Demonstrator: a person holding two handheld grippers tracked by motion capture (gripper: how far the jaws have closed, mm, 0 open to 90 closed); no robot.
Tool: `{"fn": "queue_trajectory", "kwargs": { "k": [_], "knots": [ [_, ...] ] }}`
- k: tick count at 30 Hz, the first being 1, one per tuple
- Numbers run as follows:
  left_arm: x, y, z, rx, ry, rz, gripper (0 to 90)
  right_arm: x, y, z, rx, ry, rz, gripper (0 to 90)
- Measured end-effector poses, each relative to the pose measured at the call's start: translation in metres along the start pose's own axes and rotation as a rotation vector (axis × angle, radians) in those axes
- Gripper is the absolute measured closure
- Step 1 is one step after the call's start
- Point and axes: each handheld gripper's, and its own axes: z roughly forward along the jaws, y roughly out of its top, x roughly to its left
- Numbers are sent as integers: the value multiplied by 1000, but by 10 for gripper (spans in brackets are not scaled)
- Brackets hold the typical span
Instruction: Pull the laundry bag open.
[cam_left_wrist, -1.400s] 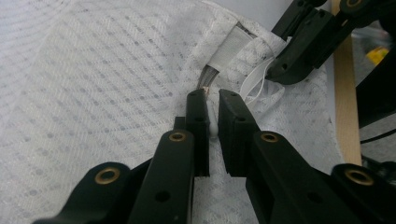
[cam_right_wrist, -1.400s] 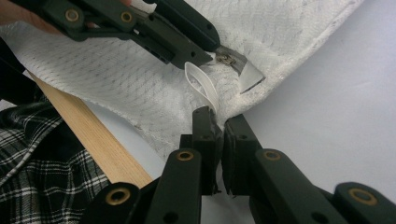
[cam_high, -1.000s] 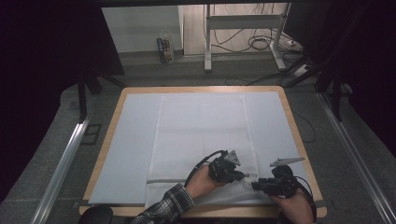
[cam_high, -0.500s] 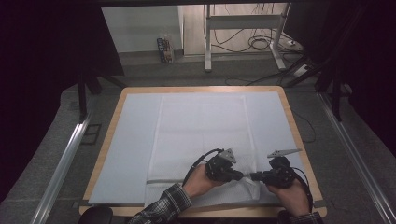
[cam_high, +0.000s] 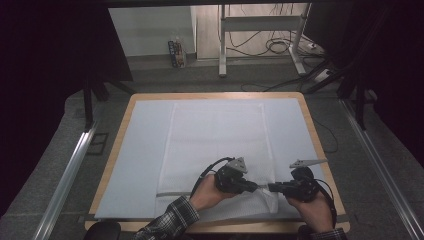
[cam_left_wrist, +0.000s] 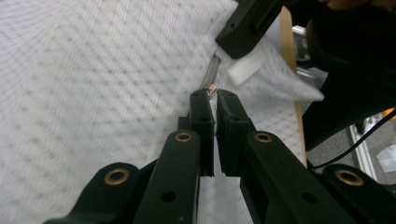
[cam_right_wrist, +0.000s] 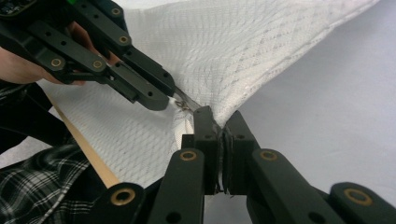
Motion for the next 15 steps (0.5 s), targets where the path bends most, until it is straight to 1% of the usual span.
{"fn": "queue_trajectory", "kwargs": {
  "k": [2, 4, 6, 8, 9, 11, 15],
  "knots": [
    [1, -4, -2, -4, -2, -13, 867, -1, -1, 0, -2, 5, 4, 854],
    [2, -5, -2, -3, 2, -12, 868, -1, -1, 0, -1, -1, 4, 854],
    [3, -8, -6, -12, -9, -20, 868, -1, -1, 0, -1, 10, 7, 854],
    [2, -8, -7, -8, -2, -19, 868, -1, -1, 0, 0, 8, 4, 854],
    [2, -9, -9, 0, 10, -11, 868, 1, -1, 1, 3, -9, -5, 854],
    [4, -12, -12, 2, 14, -18, 868, 1, -1, -1, 4, -19, -6, 854],
    [7, -17, -17, 0, 18, -23, 868, -2, -3, -3, -3, -18, 4, 854]
  ]
}}
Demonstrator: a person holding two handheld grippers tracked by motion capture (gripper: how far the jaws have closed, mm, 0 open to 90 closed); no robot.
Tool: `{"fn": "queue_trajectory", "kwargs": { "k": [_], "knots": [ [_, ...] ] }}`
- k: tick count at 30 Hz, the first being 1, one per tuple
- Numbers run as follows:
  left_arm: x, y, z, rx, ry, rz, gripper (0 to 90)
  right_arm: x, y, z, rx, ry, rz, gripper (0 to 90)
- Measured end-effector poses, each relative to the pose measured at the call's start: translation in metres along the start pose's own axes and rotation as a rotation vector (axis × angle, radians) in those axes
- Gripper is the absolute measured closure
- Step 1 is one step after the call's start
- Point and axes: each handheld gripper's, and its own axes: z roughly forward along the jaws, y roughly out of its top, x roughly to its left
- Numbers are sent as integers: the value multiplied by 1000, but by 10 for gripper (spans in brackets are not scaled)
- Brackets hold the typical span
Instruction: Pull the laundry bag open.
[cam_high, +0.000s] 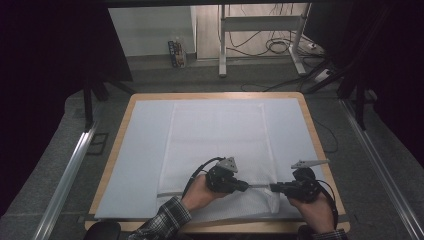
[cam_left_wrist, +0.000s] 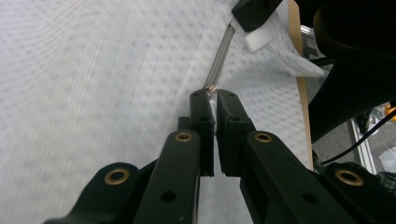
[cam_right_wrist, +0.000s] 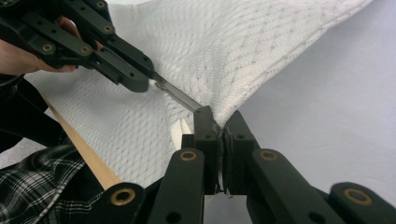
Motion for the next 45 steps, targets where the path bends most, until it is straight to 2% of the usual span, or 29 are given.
{"fn": "queue_trajectory", "kwargs": {
  "k": [6, 20, 26, 35, 45],
  "knots": [
    [3, -14, -14, 8, 13, -31, 868, 0, -1, 1, 5, 1, -1, 854],
    [3, -44, -46, 16, 36, -70, 867, 1, -2, 2, 12, 5, -2, 853],
    [3, -65, -70, 15, 66, -96, 867, 2, -3, 3, 16, 6, -3, 854],
    [7, -83, -93, 13, 120, -126, 866, 1, -3, 3, 16, -5, -1, 853],
    [7, -99, -114, 18, 151, -151, 866, 0, -3, 2, 17, -8, -1, 853]
  ]
}}
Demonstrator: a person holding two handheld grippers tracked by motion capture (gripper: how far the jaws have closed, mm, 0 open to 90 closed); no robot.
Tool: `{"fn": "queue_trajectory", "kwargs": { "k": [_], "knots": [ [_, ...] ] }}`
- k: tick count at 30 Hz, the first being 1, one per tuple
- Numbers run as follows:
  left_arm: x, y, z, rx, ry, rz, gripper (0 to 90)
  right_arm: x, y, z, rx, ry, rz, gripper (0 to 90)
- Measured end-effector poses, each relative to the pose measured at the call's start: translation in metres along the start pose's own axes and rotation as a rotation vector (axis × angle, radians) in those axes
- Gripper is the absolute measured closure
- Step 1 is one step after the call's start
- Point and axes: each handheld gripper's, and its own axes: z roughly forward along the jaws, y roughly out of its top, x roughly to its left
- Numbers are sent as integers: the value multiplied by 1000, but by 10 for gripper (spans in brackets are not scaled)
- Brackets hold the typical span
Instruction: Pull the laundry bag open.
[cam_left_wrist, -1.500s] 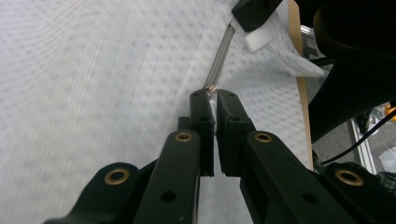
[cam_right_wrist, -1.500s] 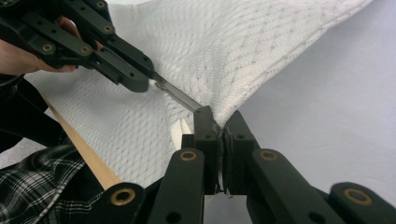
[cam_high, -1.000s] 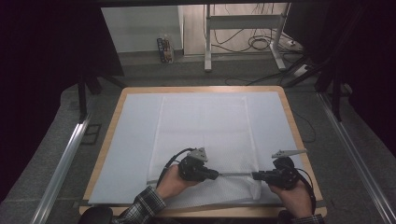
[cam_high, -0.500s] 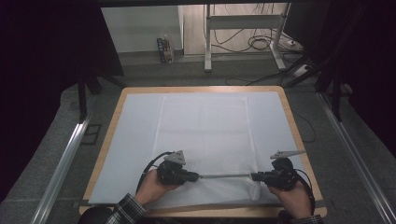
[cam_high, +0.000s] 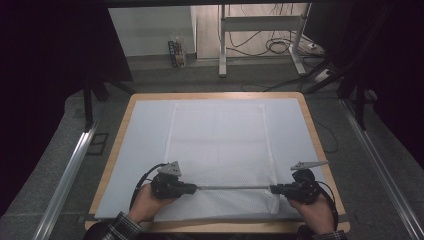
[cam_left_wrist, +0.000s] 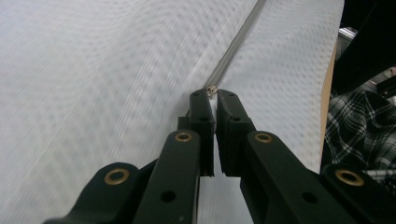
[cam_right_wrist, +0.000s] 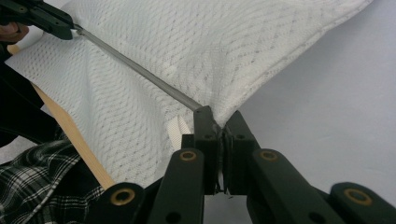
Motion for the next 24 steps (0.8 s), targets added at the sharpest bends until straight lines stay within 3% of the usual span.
{"fn": "queue_trajectory", "kwargs": {
  "k": [8, 14, 24],
  "knots": [
    [6, -19, -19, -8, 10, -43, 866, 0, -1, 1, 2, 6, 4, 853],
    [9, -29, -34, -23, 43, -59, 866, 0, -1, 1, 2, -3, 3, 854],
    [18, -51, -60, -42, 93, -123, 866, -2, -2, 0, 6, -11, 10, 853]
  ]
}}
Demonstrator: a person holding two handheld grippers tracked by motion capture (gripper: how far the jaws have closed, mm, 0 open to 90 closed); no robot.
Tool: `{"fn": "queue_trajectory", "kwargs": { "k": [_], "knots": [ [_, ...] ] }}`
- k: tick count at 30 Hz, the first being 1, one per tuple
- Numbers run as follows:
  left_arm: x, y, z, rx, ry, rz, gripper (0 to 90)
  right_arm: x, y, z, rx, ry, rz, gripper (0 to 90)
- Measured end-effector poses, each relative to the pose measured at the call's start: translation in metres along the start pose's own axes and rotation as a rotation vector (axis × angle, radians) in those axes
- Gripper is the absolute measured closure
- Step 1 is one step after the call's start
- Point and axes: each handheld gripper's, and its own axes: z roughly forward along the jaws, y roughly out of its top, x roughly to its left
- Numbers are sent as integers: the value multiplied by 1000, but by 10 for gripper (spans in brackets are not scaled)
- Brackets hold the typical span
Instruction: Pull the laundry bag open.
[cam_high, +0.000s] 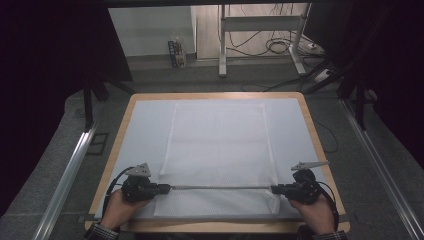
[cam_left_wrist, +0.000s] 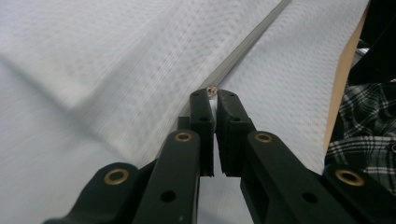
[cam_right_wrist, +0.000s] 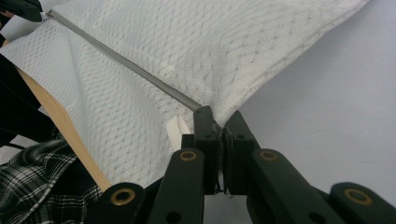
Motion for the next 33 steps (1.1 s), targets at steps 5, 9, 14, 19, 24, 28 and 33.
{"fn": "queue_trajectory", "kwargs": {
  "k": [5, 9, 14, 19, 24, 28, 33],
  "knots": [
    [5, -10, -12, -9, 6, -25, 864, 0, 0, 0, 5, 1, 0, 853],
    [9, -18, -19, 20, 75, -38, 865, 0, -1, 1, 9, 1, 1, 854],
    [11, -20, -21, 21, 87, -43, 864, 0, -1, 2, 15, 1, -1, 853],
    [10, -21, -21, 35, 98, -49, 864, 2, -1, 2, 16, 3, -1, 854],
    [8, -20, -20, 31, 88, -49, 851, 0, -2, 3, 21, -3, -12, 843],
    [7, -19, -19, 12, 84, -51, 713, 1, -2, 2, 3, -17, -35, 795],
    [-2, -14, -16, -8, 75, -25, 549, 3, -2, 0, -23, -46, -66, 632]
  ]
}}
